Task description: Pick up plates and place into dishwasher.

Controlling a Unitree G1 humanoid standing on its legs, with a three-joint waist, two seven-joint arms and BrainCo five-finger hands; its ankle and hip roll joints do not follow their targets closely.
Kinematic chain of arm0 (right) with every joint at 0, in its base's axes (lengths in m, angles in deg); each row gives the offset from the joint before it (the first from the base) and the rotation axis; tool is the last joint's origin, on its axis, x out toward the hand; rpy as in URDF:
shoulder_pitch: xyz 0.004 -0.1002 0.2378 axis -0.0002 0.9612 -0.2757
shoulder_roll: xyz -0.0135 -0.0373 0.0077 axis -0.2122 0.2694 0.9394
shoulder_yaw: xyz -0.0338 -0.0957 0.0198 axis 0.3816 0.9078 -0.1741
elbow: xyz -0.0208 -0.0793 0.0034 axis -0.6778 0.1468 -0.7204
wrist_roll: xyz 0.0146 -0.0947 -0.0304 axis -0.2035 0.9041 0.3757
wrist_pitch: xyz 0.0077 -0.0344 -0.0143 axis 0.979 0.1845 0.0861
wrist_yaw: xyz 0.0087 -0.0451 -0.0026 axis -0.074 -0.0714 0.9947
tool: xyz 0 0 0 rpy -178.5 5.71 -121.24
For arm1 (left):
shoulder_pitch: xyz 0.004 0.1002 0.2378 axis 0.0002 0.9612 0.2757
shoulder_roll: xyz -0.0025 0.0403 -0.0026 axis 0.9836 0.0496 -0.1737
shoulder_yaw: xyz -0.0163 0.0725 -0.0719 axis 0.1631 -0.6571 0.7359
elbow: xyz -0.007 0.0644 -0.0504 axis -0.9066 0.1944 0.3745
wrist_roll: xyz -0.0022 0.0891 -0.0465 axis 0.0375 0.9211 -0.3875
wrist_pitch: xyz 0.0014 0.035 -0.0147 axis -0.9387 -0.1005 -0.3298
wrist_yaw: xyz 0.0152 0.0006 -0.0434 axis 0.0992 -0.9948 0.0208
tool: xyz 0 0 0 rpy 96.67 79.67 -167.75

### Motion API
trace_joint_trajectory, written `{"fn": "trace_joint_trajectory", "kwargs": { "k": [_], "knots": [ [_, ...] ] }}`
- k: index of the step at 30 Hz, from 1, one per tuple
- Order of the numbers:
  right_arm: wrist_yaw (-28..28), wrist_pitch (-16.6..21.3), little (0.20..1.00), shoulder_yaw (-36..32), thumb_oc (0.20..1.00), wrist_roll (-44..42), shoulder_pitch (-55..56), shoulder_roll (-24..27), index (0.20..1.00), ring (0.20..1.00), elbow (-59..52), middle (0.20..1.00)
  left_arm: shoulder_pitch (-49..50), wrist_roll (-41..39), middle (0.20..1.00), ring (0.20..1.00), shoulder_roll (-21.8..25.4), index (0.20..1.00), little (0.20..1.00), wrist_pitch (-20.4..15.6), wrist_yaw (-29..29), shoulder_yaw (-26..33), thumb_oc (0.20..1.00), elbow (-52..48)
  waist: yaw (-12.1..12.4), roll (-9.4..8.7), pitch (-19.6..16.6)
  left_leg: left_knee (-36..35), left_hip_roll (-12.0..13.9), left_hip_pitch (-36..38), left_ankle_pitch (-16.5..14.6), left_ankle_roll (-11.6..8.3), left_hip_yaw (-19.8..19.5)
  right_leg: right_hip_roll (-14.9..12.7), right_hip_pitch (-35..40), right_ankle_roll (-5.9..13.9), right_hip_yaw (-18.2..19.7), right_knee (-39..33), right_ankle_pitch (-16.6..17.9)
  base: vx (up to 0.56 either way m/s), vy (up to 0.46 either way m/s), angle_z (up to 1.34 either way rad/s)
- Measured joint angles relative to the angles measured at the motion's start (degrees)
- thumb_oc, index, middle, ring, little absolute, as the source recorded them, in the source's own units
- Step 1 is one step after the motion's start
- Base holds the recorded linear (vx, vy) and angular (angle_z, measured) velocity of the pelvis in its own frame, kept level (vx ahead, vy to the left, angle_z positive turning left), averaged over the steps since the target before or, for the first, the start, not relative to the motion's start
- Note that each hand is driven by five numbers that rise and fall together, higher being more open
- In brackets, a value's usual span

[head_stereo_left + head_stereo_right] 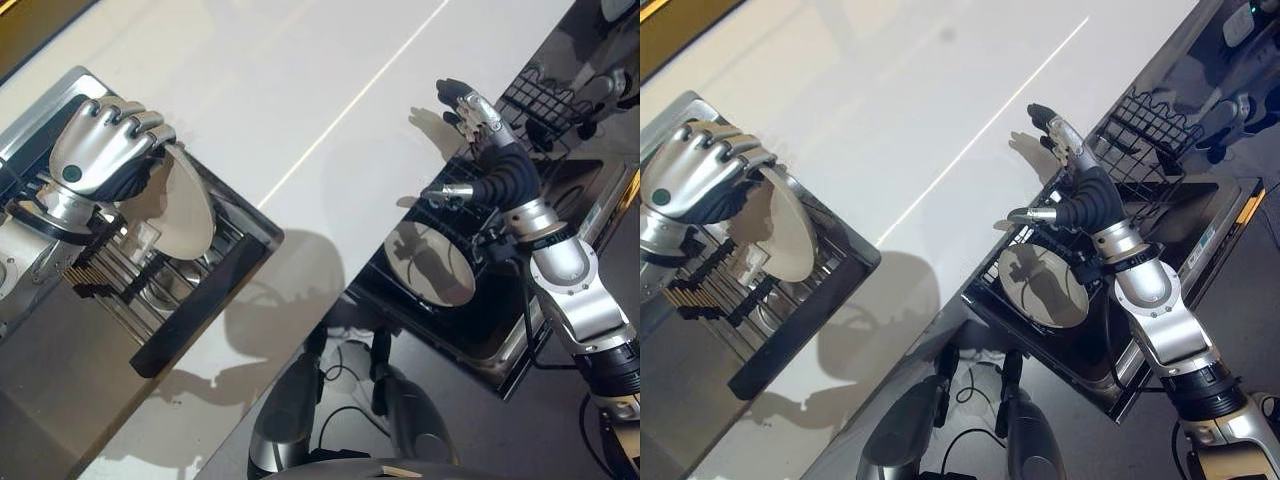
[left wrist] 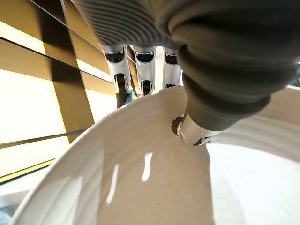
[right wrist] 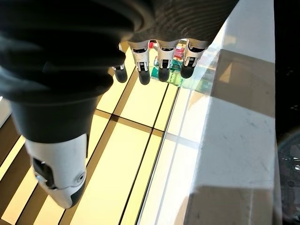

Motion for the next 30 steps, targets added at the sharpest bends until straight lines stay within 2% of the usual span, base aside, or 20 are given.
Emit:
{"fn": "trace_joint_trajectory", "kwargs": {
  "k": [4, 7, 13, 17, 22, 25, 30],
  "knots": [
    [-0.50, 0.00, 1.000, -0.08, 1.000, 0.00, 1.32, -0.04, 1.000, 1.000, -0.04, 1.000, 3.96, 0.06, 0.200, 0.200, -0.32, 0.200, 0.200, 0.38, -0.86, 1.85, 0.200, -0.62, 0.19, 0.18, -2.54, -0.48, -0.01, 0.08, 0.02, 0.03, -0.32, -0.01, 0.21, 0.00, -0.29, -0.54, -0.07, 0.06, -0.017, 0.03],
    [-0.67, 0.02, 1.000, -0.48, 1.000, 0.00, 2.87, -0.07, 1.000, 1.000, -0.08, 1.000, 7.68, 0.03, 0.200, 0.200, -2.70, 0.200, 0.200, 1.85, -4.12, 4.95, 0.200, -0.58, 0.28, 0.27, -3.18, -1.43, 0.04, 2.28, -0.01, -0.01, -0.83, 0.01, 2.82, -0.06, -0.83, -1.89, -0.13, 0.09, -0.038, 0.08],
    [-0.57, 0.04, 1.000, -0.83, 1.000, 0.05, 6.09, -1.22, 1.000, 1.000, -0.45, 1.000, 14.75, -1.70, 0.200, 0.200, -12.28, 0.200, 0.200, 5.74, -15.17, 14.75, 0.200, -0.56, 1.21, -0.07, -5.92, -2.74, 0.11, 4.52, -0.08, -0.13, -1.68, 0.12, 5.44, -0.12, -1.65, -3.40, -0.44, 0.09, -0.086, 0.07],
    [0.14, 0.06, 1.000, -0.89, 1.000, 0.12, 7.84, -3.72, 1.000, 1.000, -0.46, 1.000, 15.97, -2.00, 0.200, 0.200, -15.61, 0.200, 0.200, 7.52, -19.71, 18.30, 0.200, -0.74, 1.84, -1.92, -8.92, -3.13, 0.23, 5.15, -0.25, -0.37, -2.79, 0.25, 6.54, -0.32, -2.82, -3.88, -0.93, 0.09, -0.105, 0.13],
    [0.32, 0.06, 1.000, -1.44, 1.000, 0.03, 9.70, -5.18, 1.000, 1.000, -1.79, 1.000, 16.01, -2.16, 0.200, 0.200, -15.98, 0.200, 0.200, 9.75, -21.88, 20.21, 0.200, -1.63, 3.02, -4.82, -11.47, -4.21, 0.25, 7.44, -0.36, -0.46, -2.99, 0.21, 8.83, -0.25, -2.99, -4.83, -1.17, 0.08, -0.040, 0.02],
    [0.28, 0.17, 1.000, -2.10, 1.000, 0.01, 11.40, -5.31, 1.000, 1.000, -2.73, 1.000, 16.09, -3.89, 0.200, 0.200, -16.84, 0.200, 0.200, 9.83, -23.11, 20.42, 0.200, -1.69, 3.11, -5.52, -12.47, -4.68, 0.17, 8.19, -0.32, -0.38, -2.97, 0.11, 9.40, -0.15, -2.95, -4.91, -1.25, 0.05, -0.045, 0.00],
    [-0.25, 2.03, 1.000, -2.12, 1.000, -0.01, 11.42, -5.34, 1.000, 1.000, -4.96, 1.000, 16.12, -7.61, 0.200, 0.200, -22.41, 0.200, 0.200, 8.53, -23.53, 22.67, 0.200, -3.92, 3.15, -6.01, -14.36, -5.15, 0.22, 9.02, -0.28, -0.34, -3.07, 0.18, 10.48, -0.16, -2.99, -5.81, -1.21, 0.01, -0.089, 0.01]
  ]
}}
